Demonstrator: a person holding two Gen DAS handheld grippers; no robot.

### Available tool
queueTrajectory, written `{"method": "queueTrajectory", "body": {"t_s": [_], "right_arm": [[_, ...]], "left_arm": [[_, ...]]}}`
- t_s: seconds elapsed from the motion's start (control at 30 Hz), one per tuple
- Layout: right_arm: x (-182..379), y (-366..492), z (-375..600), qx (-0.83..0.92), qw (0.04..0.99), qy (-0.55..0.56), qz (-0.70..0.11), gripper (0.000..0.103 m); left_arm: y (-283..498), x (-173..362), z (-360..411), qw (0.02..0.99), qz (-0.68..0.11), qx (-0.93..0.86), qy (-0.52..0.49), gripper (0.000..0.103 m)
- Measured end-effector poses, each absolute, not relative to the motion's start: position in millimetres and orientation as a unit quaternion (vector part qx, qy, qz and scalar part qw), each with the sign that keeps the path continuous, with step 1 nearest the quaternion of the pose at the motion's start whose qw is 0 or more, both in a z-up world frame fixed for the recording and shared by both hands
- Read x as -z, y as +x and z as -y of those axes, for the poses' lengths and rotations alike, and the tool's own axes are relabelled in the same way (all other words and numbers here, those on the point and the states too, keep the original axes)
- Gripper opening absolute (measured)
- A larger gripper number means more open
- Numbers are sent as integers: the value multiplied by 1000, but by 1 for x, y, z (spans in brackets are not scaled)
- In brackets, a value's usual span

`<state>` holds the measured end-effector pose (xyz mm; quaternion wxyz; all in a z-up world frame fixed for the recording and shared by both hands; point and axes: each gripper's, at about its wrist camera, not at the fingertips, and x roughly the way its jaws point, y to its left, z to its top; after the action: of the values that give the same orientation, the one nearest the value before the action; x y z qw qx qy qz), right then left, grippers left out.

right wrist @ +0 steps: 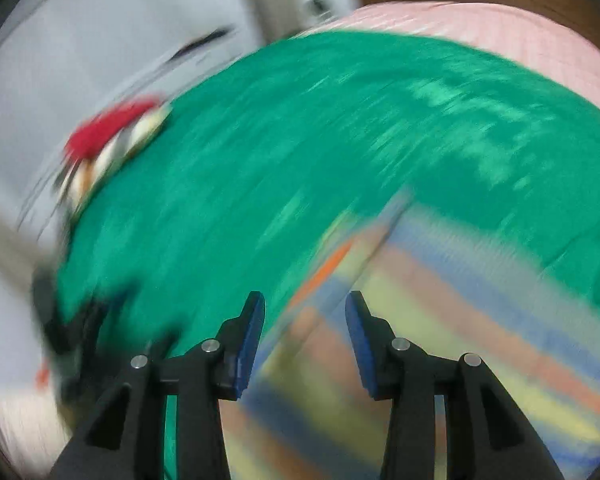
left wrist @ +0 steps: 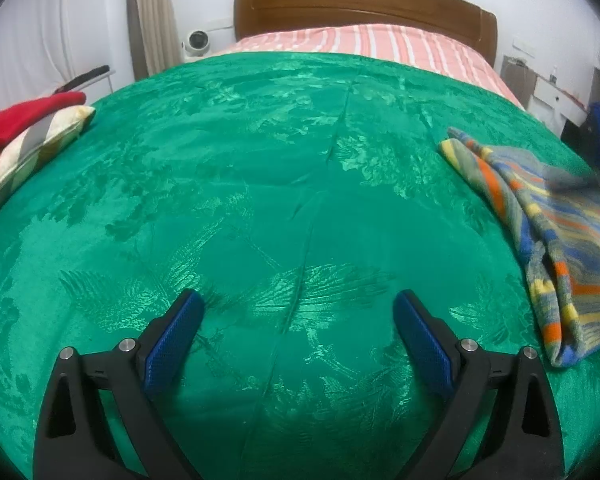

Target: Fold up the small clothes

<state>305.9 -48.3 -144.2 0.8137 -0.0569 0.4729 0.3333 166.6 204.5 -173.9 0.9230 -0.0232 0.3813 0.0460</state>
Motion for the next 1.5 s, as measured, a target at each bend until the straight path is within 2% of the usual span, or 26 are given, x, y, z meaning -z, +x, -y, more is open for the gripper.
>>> {"method": "queueTrajectory", "body": {"t_s": [0.1, 0.23, 0.33, 0.4, 0.53, 0.6, 0.63, 0.73, 0.8, 0.87, 0.9, 0.97, 1.1, 1.2, 1.37, 1.43, 1.5], "right_arm": [[184, 243, 29, -389, 759, -95, -514, 42], [161, 184, 57, -415, 782, -81, -458, 42], [133, 171, 135, -330, 849, -50, -411, 43], [131, 174, 183, -265, 875, -43, -403, 47], [178, 165, 281, -142, 871, -63, -467, 47], [204, 142, 314, -114, 852, -45, -508, 42], [207, 118, 332, -124, 863, -9, -490, 41], [206, 70, 354, -84, 876, 8, -475, 40], [200, 40, 364, -68, 896, 49, -435, 43], [198, 7, 378, -43, 916, 106, -384, 56], [198, -4, 383, -34, 920, 128, -368, 58], [197, -13, 393, -27, 918, 157, -364, 59], [188, -5, 404, -27, 932, 150, -330, 59], [187, -3, 417, -15, 931, 179, -319, 59], [190, -20, 442, -6, 923, 231, -307, 59], [190, -23, 447, -3, 922, 244, -301, 59], [189, -26, 452, -6, 921, 255, -295, 59]], "left_arm": [[167, 174, -204, 923, -381, -46, -23, 97], [167, 174, -204, 923, -382, -46, -23, 97], [167, 174, -203, 922, -382, -47, -23, 98], [166, 174, -203, 922, -383, -47, -23, 98], [168, 174, -202, 920, -388, -52, -17, 99], [168, 174, -200, 918, -391, -57, -12, 100], [168, 174, -198, 917, -393, -60, -7, 100], [169, 172, -196, 914, -399, -72, 4, 102], [166, 166, -194, 908, -409, -87, 9, 100], [151, 145, -180, 913, -397, -96, 26, 90], [144, 136, -172, 918, -386, -85, 29, 90], [127, 112, -135, 930, -363, -29, 47, 91], [100, 86, 2, 914, -355, 141, 136, 92], [83, 93, 102, 878, -360, 253, 186, 91], [82, 130, 227, 826, -375, 333, 258, 82], [92, 146, 258, 819, -383, 332, 270, 76], [103, 158, 274, 818, -392, 329, 263, 53]]}}
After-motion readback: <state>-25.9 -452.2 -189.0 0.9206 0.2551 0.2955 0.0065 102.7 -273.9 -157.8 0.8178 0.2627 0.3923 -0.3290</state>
